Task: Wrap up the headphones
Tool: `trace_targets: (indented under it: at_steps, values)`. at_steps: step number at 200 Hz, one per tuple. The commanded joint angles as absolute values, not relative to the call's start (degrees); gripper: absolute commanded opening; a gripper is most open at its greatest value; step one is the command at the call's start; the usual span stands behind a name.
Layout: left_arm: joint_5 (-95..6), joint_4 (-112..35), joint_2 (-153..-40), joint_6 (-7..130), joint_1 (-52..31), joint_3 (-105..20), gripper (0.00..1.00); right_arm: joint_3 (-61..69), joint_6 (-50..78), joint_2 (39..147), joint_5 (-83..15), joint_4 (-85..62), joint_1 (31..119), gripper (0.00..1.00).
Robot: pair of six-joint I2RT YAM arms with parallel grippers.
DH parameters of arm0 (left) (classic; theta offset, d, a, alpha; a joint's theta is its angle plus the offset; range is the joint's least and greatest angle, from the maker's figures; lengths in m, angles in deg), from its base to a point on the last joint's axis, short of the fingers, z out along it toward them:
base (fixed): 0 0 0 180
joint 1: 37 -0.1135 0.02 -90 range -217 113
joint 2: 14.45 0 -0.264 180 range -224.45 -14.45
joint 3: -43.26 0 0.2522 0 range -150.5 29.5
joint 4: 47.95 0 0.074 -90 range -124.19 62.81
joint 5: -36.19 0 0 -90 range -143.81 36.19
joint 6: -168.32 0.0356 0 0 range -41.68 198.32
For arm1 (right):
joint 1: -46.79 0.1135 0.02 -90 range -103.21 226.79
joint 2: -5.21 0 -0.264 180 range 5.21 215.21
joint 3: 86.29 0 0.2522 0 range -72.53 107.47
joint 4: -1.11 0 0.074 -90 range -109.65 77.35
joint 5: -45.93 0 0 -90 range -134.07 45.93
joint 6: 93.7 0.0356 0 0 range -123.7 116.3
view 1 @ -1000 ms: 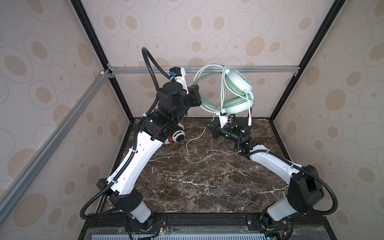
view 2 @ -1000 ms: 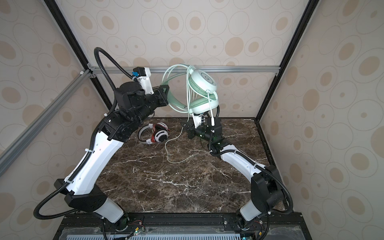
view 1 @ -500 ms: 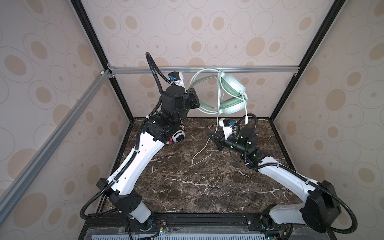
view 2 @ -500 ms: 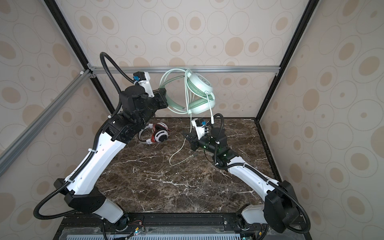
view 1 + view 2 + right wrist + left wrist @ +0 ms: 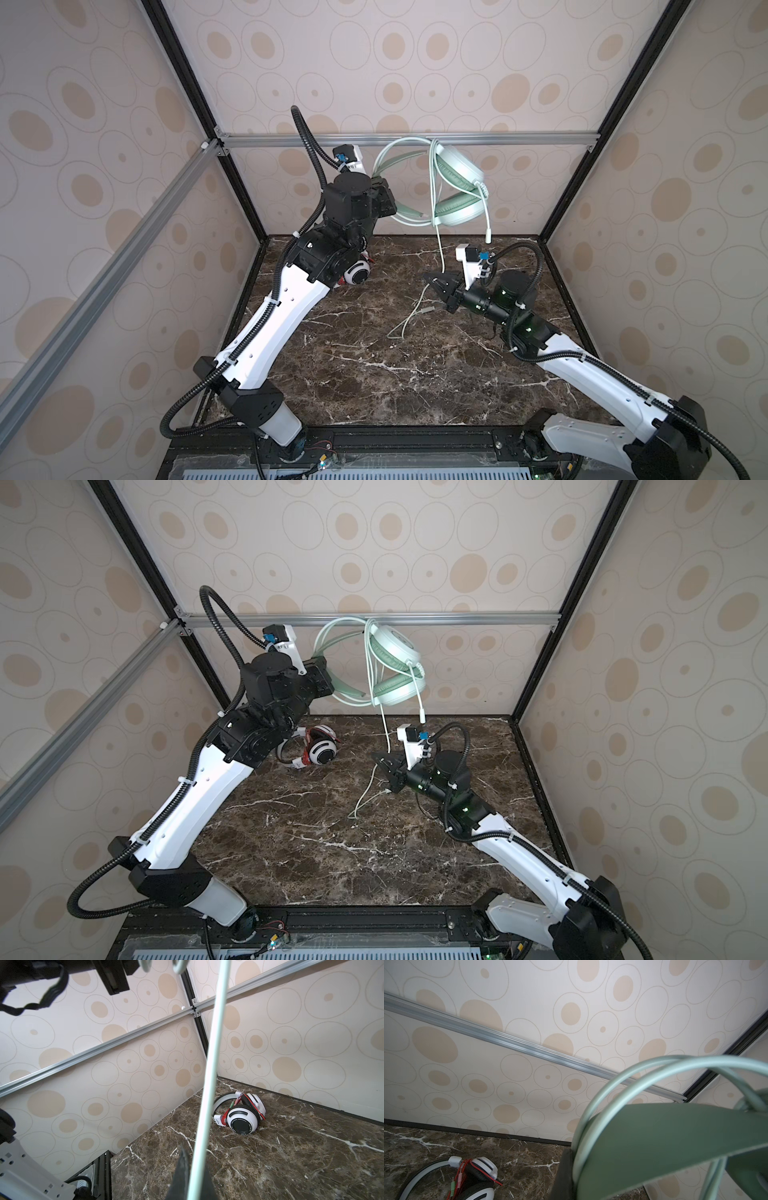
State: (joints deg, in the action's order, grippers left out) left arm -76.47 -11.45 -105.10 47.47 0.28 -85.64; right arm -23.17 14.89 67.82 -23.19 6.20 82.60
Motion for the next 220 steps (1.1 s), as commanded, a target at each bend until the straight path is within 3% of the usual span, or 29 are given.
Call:
trace_targets:
  at_steps: [1, 50, 146, 220]
  values:
    - [-82.4, -22.6, -104.1, 45.2, -0.1, -86.8, 0.0, -22.7, 12.0, 64.1, -26.6, -4.7, 85.3, 0.01]
    - [-83.5, -20.1, -105.3, 45.6, -0.1, -86.6, 0.0, -18.1, 7.4, 61.0, -33.1, -15.0, 88.5, 0.01]
    - [-90.5, -17.8, -108.2, 53.6, 2.7, -88.2, 0.0, -2.1, -6.3, 68.4, -52.6, -30.6, 102.3, 0.0]
    - [-94.3, -22.7, -103.9, 66.0, 5.3, -78.3, 0.0, 11.3, -7.1, 72.2, -61.7, -43.9, 102.5, 0.02]
